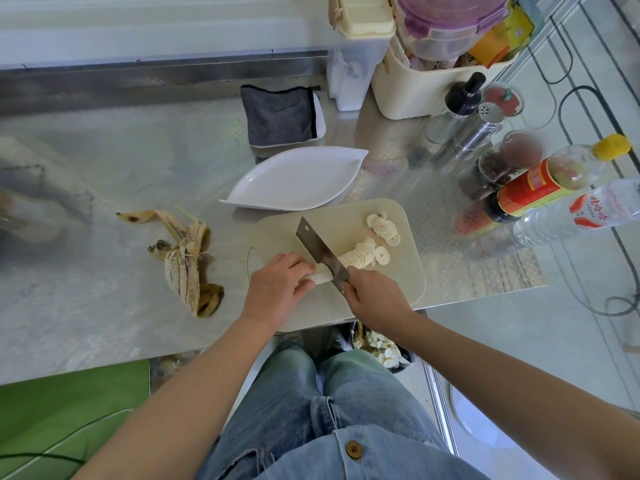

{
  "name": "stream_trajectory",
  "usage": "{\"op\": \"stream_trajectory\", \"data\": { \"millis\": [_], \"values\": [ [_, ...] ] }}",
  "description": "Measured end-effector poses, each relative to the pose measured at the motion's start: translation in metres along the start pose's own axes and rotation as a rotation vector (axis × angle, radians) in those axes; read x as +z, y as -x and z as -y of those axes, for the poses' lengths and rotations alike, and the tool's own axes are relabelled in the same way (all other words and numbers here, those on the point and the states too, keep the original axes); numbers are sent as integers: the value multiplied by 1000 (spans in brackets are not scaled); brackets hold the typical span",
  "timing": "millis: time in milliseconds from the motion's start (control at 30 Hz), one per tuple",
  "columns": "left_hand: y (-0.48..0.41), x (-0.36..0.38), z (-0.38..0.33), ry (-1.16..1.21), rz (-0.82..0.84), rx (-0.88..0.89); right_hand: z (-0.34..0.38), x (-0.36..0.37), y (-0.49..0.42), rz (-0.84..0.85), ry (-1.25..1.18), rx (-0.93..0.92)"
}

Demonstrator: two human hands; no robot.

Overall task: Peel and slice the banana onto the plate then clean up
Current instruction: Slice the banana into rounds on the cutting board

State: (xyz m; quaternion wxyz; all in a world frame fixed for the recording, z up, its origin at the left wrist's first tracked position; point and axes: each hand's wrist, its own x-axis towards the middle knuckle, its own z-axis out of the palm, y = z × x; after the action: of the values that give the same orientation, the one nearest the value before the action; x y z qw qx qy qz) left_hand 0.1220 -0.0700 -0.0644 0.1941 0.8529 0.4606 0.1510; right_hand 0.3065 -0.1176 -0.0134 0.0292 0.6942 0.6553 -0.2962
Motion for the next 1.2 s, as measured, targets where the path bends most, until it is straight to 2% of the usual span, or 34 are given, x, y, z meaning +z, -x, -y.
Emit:
{"op": "stream_trajectory", "data": {
  "millis": [333,1200],
  "values": [
    [1,1,1,-11,4,-9,-4,-12,4,-102,-44,-48],
    [1,0,0,-10,-3,-1,6,4,-4,-3,-1,16]
  ]
}}
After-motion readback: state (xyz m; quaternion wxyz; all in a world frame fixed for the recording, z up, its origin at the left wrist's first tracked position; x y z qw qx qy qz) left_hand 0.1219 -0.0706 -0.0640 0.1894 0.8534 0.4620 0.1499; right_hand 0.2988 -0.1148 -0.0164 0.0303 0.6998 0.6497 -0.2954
